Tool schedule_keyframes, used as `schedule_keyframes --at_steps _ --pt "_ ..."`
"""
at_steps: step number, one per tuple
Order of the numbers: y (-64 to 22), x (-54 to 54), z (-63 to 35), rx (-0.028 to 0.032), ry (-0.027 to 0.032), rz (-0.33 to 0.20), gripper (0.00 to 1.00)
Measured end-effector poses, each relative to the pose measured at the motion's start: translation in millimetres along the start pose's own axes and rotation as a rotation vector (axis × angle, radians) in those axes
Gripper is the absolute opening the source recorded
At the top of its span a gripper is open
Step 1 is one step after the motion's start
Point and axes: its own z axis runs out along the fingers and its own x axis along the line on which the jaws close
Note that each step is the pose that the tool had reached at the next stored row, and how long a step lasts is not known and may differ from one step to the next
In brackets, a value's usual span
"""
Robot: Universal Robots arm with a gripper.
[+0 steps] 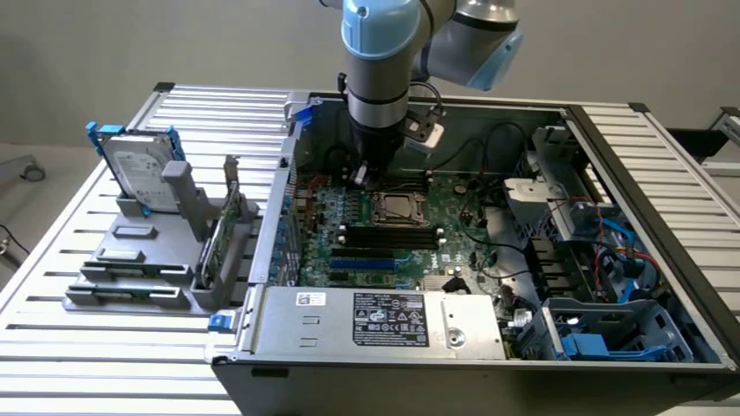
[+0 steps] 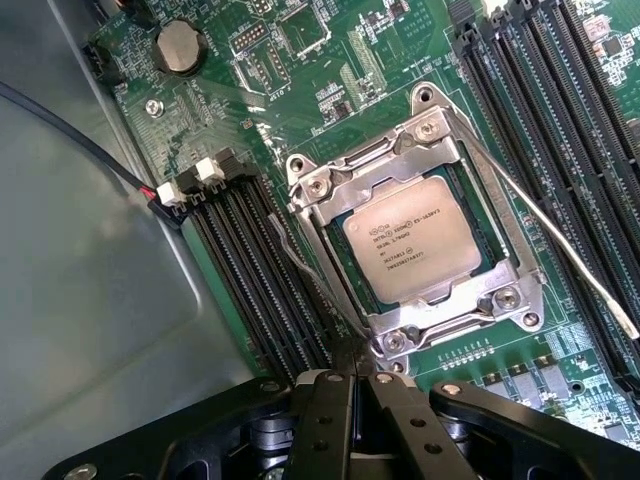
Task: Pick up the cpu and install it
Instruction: 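Install the first cpu locking lever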
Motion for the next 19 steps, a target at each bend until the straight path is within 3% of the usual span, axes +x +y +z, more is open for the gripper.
schedule_keyframes --at_steps 19 --pt "0.7 0.2 3.2 -0.0052 -0.0008 0.002 0.11"
